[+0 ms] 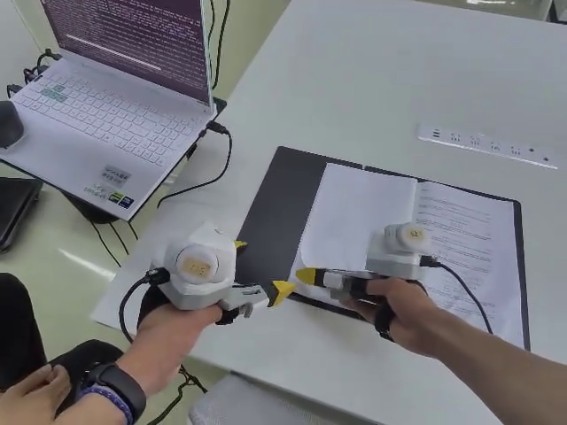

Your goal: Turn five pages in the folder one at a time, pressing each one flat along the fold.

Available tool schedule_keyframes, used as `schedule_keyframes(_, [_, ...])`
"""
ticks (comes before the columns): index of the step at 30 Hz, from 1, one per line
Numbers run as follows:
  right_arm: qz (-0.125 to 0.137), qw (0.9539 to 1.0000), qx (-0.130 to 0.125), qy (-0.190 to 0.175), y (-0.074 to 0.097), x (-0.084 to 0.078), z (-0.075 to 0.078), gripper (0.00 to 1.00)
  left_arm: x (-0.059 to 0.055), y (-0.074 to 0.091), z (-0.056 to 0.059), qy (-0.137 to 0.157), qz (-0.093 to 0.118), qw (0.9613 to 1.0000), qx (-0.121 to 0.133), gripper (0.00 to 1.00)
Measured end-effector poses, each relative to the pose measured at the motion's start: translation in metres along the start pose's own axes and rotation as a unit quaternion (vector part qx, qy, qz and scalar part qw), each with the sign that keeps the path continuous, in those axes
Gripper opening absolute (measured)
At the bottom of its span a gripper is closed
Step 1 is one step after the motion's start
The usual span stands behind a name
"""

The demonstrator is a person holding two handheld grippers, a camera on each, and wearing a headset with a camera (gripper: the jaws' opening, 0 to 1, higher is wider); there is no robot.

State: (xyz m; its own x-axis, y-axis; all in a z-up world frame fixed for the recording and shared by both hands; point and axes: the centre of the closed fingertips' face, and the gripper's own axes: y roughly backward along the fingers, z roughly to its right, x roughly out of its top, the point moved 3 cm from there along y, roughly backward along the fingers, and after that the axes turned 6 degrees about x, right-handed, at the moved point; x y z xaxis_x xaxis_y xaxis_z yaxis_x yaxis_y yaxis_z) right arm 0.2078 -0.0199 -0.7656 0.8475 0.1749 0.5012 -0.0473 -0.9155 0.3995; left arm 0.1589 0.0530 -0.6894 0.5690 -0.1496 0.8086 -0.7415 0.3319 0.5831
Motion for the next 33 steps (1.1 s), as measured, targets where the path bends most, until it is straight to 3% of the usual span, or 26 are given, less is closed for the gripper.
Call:
schedule_keyframes(5, [0.004,0.9998,0.018,0.007,0.0,-0.001,-0.01,0.36,-0.005,-0.002,0.005,0.004,-0.007,0.9999,-0.011,0.59])
schedule_keyframes(11, [0.003,0.9995,0.03,0.014,0.004,-0.002,-0.017,0.43,-0.008,-0.005,0.007,0.002,-0.013,0.9998,-0.014,0.58])
schedule_keyframes(15, [0.028,0.9988,0.039,0.002,0.015,0.003,-0.019,0.49,-0.009,-0.009,0.009,0.015,-0.009,0.9996,-0.02,0.55])
schedule_keyframes(18, [0.046,0.9984,0.033,0.003,0.029,0.008,-0.018,0.49,-0.012,-0.014,0.011,0.012,-0.016,0.9995,-0.023,0.53])
schedule_keyframes(25, [0.086,0.9961,0.011,0.016,0.064,0.022,-0.011,0.48,-0.007,-0.028,0.013,0.013,-0.015,0.9993,-0.031,0.44])
schedule_keyframes(30, [0.106,0.9941,-0.013,0.019,0.09,0.028,-0.001,0.46,-0.003,-0.042,0.02,0.01,-0.015,0.9991,-0.04,0.29])
schedule_keyframes(33, [0.119,0.9924,-0.029,0.014,0.108,0.028,0.007,0.46,-0.007,-0.055,0.024,0.003,-0.027,0.9986,-0.044,0.22])
